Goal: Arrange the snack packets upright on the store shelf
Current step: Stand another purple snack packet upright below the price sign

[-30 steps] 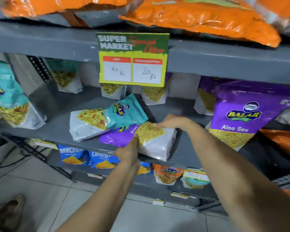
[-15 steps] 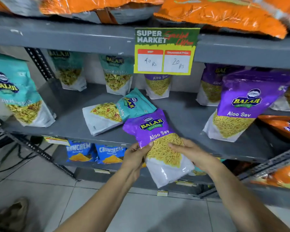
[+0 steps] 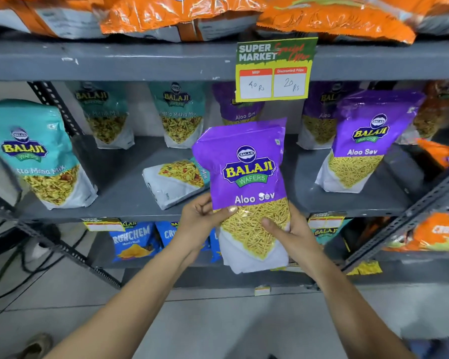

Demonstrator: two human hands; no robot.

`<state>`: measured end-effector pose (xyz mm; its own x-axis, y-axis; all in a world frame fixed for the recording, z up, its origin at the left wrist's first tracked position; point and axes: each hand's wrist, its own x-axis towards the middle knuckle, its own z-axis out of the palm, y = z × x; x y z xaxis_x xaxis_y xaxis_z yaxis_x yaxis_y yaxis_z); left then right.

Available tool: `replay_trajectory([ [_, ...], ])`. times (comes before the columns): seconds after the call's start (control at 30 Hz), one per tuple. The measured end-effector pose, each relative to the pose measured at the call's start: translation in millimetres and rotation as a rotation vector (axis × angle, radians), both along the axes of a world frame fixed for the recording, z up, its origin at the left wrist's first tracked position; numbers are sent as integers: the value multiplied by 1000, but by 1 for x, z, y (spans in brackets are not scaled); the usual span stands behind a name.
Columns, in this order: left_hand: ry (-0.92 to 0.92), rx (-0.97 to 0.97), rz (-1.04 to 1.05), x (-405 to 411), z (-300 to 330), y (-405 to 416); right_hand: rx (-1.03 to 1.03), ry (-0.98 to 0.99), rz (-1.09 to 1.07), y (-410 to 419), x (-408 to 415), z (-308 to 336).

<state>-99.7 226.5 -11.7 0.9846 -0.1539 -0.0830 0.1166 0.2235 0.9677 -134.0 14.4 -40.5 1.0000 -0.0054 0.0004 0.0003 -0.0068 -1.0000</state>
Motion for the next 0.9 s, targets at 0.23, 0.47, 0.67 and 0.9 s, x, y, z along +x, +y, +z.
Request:
replay_trajectory([
  [0.23,-62,52,-47,36,9,-19,-109,-35,-37,-19,30,14],
  [0.47,-238,215,-73,118,15,-70,-308,-122,-42,-72,118,20],
  [0.67,-230,316,-52,161,-4,-90,-408,-97,-88,-94,163,-2],
  [0.9,-303,503,-13,173,-2,-42,-105,-125,-475,-63,135,-9],
])
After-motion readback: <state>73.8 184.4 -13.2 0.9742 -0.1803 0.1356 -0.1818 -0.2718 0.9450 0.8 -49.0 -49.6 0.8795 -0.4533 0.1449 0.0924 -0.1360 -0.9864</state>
